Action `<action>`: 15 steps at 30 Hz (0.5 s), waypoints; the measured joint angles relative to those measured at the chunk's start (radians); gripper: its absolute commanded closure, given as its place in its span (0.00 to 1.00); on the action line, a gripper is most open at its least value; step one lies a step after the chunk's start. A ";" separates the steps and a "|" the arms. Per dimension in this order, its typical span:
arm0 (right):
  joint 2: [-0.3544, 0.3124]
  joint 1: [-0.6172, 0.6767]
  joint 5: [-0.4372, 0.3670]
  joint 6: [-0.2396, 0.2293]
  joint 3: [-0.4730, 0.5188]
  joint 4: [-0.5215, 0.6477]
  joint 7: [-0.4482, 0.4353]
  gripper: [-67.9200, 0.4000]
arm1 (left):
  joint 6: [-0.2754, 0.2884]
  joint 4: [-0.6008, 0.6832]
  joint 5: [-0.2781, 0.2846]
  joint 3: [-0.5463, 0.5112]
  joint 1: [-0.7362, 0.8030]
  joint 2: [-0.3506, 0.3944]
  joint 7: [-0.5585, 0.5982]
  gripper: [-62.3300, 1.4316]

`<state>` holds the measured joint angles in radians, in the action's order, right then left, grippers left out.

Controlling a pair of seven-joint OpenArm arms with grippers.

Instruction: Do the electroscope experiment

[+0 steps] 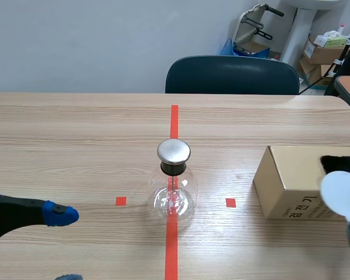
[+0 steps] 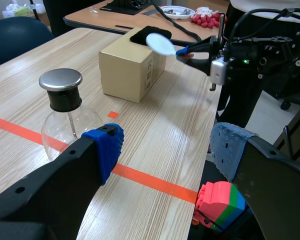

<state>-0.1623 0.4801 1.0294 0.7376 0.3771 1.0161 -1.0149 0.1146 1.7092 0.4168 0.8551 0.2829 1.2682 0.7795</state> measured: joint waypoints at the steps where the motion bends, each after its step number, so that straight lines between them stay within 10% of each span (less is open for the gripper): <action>1: 0.002 0.000 0.000 0.000 0.000 0.000 -0.002 0.97 | 0.000 0.000 0.000 0.000 0.000 0.000 0.000 0.36; 8: 0.001 0.000 -0.014 -0.001 0.001 0.000 0.351 0.97 | 0.000 0.000 0.000 0.000 0.000 0.000 0.000 0.36; 15: 0.000 0.000 0.021 0.000 0.002 0.000 0.004 0.97 | 0.000 0.000 0.000 -0.015 0.000 0.000 0.000 0.36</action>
<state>-0.1627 0.4801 1.0500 0.7372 0.3786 1.0161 -1.0107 0.1146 1.7092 0.4168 0.8398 0.2829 1.2682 0.7795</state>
